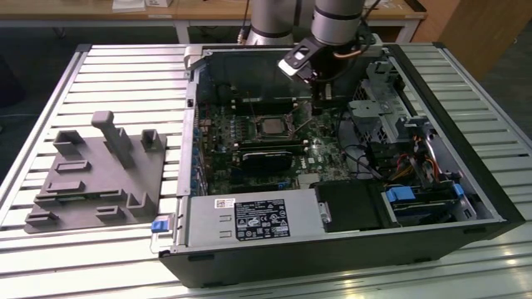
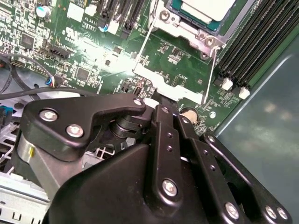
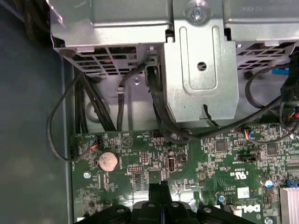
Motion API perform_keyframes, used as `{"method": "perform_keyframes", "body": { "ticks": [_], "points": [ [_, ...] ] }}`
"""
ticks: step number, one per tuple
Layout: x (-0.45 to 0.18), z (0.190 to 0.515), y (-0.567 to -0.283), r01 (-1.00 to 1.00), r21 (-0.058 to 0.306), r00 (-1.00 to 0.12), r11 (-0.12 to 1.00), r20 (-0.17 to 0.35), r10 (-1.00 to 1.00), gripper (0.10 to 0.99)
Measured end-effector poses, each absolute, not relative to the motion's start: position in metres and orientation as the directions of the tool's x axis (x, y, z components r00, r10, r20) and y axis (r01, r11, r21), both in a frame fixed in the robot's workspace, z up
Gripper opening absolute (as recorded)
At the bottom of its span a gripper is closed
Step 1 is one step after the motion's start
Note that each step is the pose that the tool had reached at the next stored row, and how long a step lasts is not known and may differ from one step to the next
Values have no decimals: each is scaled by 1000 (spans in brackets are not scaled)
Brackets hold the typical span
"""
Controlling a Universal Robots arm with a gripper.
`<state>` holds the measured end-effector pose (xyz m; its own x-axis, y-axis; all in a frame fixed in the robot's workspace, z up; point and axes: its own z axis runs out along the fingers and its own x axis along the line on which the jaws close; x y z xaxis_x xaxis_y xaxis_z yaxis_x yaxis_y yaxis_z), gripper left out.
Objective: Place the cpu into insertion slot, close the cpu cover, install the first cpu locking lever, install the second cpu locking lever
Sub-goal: 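Close the cpu cover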
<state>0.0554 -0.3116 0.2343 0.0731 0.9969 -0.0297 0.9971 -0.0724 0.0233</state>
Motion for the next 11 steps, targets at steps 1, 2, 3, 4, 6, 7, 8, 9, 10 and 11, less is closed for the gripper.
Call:
{"method": "perform_keyframes", "body": {
  "ticks": [1, 2, 3, 4, 6, 7, 8, 9, 10, 11],
  "points": [
    [54, 234, -312, 997, 23, 73, -72, -30, 997, 106],
    [53, 234, -312, 997, 23, 73, -72, -30, 997, 106],
    [53, 234, -312, 997, 23, 73, -72, -29, 997, 106],
    [52, 234, -312, 997, 23, 73, -72, -29, 997, 106],
    [49, 234, -312, 997, 23, 73, -72, -28, 997, 106],
    [48, 234, -312, 997, 23, 73, -72, -28, 997, 106],
    [46, 234, -312, 997, 23, 73, -73, -28, 997, 106],
    [44, 234, -312, 997, 23, 73, -73, -28, 997, 106],
    [42, 234, -312, 997, 23, 73, -73, -27, 997, 106],
    [40, 234, -312, 997, 23, 73, -72, -27, 997, 106]
  ]
}}
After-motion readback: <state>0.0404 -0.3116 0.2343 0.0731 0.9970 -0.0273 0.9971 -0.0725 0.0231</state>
